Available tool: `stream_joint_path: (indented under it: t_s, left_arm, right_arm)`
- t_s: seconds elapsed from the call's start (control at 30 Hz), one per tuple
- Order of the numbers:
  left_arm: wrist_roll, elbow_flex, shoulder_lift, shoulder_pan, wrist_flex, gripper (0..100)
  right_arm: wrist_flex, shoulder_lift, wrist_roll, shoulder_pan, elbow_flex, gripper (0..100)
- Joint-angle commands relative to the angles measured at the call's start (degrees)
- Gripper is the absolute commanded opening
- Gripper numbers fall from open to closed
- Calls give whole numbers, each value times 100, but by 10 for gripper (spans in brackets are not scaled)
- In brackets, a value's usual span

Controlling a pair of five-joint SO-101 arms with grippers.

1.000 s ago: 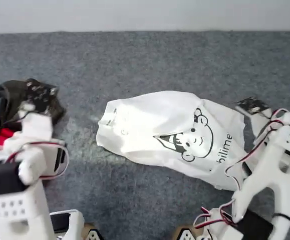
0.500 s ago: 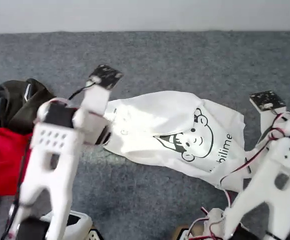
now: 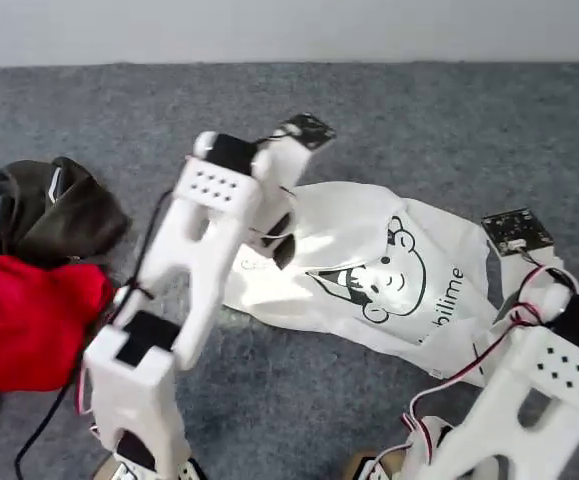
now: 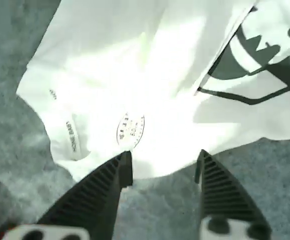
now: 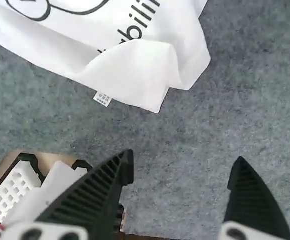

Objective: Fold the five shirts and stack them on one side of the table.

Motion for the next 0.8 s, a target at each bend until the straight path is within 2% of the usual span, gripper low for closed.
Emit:
stream_joint_path:
  t_s: [0.0,0.33,0.53,0.77]
  left_arm:
    - [-149,-901,589,255,35,153]
    - [-378,-2677,2198,598,18,119]
    - [-396,-3582,3226,220,18,118]
    - [-378,-5297,3947,-343,185,118]
  right_arm:
    - [136,-145,-264,48,-26,310]
    - [136,-127,-422,48,-26,310]
    - [136,-145,-413,48,-26,310]
    - [154,-171,-404,48,-26,310]
